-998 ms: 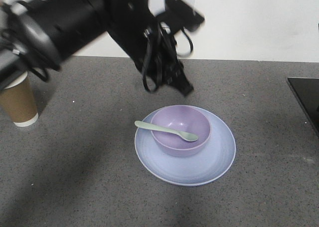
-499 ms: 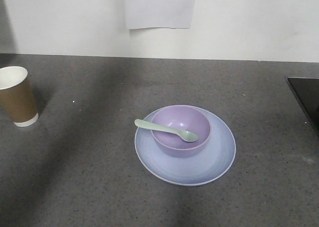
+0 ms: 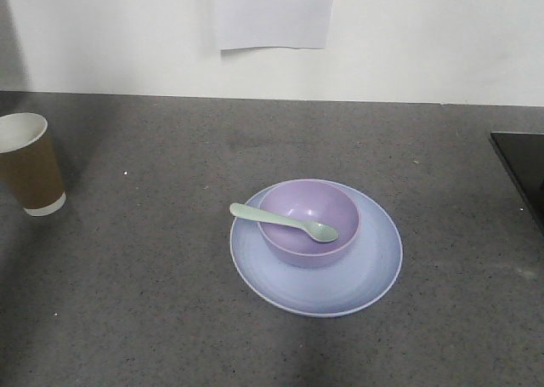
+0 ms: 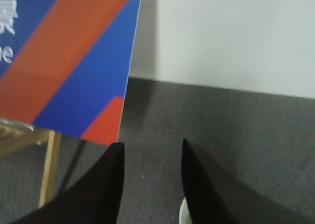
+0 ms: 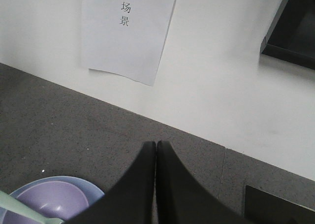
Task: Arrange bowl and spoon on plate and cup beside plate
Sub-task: 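Open the left gripper and raise it away from the bowl, then move the left gripper to the brown paper cup and grasp its rim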
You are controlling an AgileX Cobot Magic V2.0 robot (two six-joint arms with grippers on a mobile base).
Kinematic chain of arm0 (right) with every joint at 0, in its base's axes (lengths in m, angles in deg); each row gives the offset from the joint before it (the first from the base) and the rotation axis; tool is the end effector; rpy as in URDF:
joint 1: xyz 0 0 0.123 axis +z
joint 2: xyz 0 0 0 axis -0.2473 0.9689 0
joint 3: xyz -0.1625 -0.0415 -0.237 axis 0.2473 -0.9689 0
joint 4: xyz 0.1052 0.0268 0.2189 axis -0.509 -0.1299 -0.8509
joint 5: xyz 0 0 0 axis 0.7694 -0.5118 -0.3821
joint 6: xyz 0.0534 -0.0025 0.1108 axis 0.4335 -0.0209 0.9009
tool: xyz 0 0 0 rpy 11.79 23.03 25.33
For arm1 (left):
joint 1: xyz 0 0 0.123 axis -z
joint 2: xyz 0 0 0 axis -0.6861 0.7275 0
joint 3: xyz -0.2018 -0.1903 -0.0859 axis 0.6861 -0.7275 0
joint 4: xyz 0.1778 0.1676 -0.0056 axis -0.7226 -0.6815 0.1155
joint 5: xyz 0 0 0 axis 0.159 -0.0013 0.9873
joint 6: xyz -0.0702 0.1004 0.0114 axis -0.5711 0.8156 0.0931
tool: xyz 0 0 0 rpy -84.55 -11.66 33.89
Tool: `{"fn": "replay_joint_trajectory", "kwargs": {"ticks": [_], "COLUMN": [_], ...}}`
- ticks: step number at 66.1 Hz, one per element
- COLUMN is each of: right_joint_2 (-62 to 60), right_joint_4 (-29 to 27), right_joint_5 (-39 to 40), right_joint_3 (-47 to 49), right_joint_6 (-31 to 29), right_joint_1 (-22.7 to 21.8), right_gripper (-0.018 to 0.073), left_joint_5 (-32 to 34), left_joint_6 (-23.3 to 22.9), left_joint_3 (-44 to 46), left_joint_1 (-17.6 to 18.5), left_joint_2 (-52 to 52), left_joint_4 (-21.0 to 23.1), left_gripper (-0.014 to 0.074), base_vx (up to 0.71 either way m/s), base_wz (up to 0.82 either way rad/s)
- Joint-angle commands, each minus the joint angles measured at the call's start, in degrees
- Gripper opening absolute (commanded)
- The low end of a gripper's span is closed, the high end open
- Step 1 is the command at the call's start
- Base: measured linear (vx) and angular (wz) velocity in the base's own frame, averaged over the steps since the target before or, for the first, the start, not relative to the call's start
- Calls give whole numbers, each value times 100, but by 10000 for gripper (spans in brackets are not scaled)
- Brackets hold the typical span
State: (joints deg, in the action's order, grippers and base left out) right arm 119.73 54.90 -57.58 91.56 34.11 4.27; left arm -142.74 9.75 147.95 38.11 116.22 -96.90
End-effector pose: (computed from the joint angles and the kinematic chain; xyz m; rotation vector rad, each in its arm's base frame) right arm 0.1874 0.0492 0.4919 -0.3498 1.8339 0.0352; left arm 0.3518 0.0566 0.4650 -0.2650 2.1546 0.2417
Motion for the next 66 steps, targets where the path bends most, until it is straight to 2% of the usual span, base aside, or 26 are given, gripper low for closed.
{"fn": "replay_joint_trajectory", "kwargs": {"ticks": [1,10,14,20,44,66], "right_joint_2": [-25,-25,-25,-25,-25,-25], "right_joint_4": [96,96,96,96,99,99], "right_joint_5": [361,270,235,181,119,15], "right_joint_3": [130,130,130,127,127,127], "right_joint_6": [4,4,4,4,-14,-13], "right_joint_1": [-4,-4,-4,-4,-4,-4], "right_gripper": [-11,-11,-11,-11,-11,-11], "left_joint_5": [377,147,59,-32,-521,-604], "left_joint_6": [165,445,511,603,860,1013], "left_joint_3": [-189,-296,-296,-296,-296,-296], "left_joint_1": [-219,-313,-313,-313,-313,-315], "left_joint_2": [23,441,617,801,1334,1526], "left_joint_4": [579,1128,1174,1174,1159,1164], "left_gripper": [345,474,530,565,554,554], "base_vx": [0,0,0,0,0,0], "base_wz": [0,0,0,0,0,0]}}
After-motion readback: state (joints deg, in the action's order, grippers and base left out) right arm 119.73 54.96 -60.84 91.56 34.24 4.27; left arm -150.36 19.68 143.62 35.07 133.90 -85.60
